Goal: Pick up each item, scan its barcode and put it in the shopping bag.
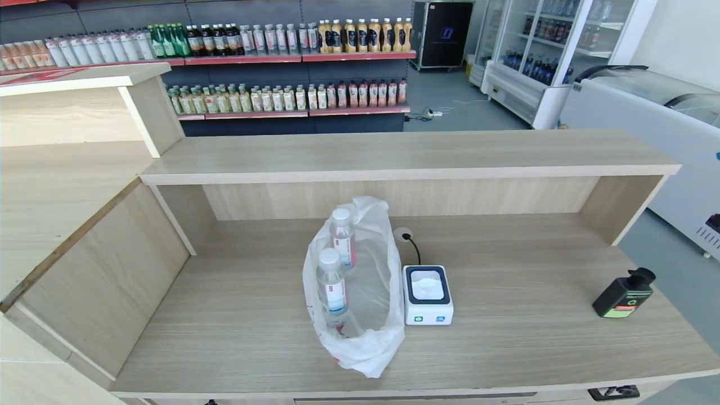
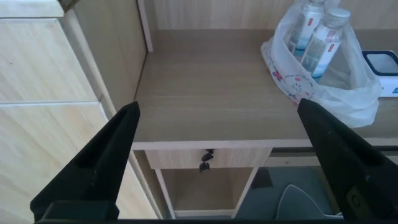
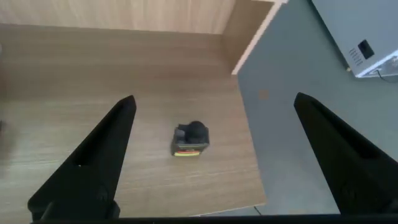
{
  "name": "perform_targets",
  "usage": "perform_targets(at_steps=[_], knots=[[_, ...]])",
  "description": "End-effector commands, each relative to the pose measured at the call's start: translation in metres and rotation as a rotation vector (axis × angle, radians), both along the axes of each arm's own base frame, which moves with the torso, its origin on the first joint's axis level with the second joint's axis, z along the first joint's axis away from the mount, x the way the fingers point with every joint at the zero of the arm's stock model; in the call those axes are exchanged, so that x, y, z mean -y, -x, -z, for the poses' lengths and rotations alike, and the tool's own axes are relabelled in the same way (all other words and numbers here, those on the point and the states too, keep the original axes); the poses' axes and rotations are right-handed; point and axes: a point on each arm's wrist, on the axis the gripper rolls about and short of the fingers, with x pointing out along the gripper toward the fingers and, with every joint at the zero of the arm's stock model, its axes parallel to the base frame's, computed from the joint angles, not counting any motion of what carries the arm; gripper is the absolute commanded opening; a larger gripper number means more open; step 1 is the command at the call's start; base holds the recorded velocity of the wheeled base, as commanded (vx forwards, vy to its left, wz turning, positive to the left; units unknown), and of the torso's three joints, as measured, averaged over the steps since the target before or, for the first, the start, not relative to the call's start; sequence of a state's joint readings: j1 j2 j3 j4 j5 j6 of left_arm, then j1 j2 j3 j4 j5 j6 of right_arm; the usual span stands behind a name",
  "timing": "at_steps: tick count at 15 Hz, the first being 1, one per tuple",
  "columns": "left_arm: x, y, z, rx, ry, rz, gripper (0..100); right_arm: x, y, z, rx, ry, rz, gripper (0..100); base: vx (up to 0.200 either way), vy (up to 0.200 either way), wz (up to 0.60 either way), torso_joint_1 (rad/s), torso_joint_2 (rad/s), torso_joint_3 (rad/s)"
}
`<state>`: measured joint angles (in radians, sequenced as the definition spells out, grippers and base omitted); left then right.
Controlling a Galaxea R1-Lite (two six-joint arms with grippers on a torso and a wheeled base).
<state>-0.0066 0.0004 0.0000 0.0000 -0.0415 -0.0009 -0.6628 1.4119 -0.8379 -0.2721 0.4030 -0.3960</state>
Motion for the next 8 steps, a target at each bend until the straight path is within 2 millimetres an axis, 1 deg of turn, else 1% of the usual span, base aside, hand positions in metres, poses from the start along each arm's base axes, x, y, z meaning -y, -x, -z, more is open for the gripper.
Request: perform_targets(at_steps=[1,2,3,4,6,8], knots=[[0.0,0.0,0.0,-0.001,0.001,-0.001,100,0.056,-0.016,0.051,-0.152,-0.081,0.048,100,0.0,0.0,0.0,0.0,0.0,0.0],[0.0,0.0,0.0,-0.001,0.001,-0.001,100,0.065,-0.01,0.06,-0.168,-0.097,0.04,100,0.0,0.0,0.0,0.0,0.0,0.0],[0.0,0.0,0.0,-0.001,0.001,-0.001,100,0.07,-0.005,0.064,-0.172,-0.106,0.014,100,0.0,0.0,0.0,0.0,0.0,0.0],[0.0,0.0,0.0,-0.001,-0.001,-0.001,100,0.076,0.0,0.071,-0.173,-0.157,-0.031,100,0.0,0.0,0.0,0.0,0.0,0.0],[0.0,0.0,0.0,-0.001,0.001,-0.001,100,0.084,-0.006,0.087,-0.19,-0.187,-0.099,100,0.0,0.0,0.0,0.0,0.0,0.0],[0.0,0.0,0.0,-0.001,0.001,-0.001,100,0.093,-0.014,0.099,-0.206,-0.152,-0.158,100,0.0,0.0,0.0,0.0,0.0,0.0]])
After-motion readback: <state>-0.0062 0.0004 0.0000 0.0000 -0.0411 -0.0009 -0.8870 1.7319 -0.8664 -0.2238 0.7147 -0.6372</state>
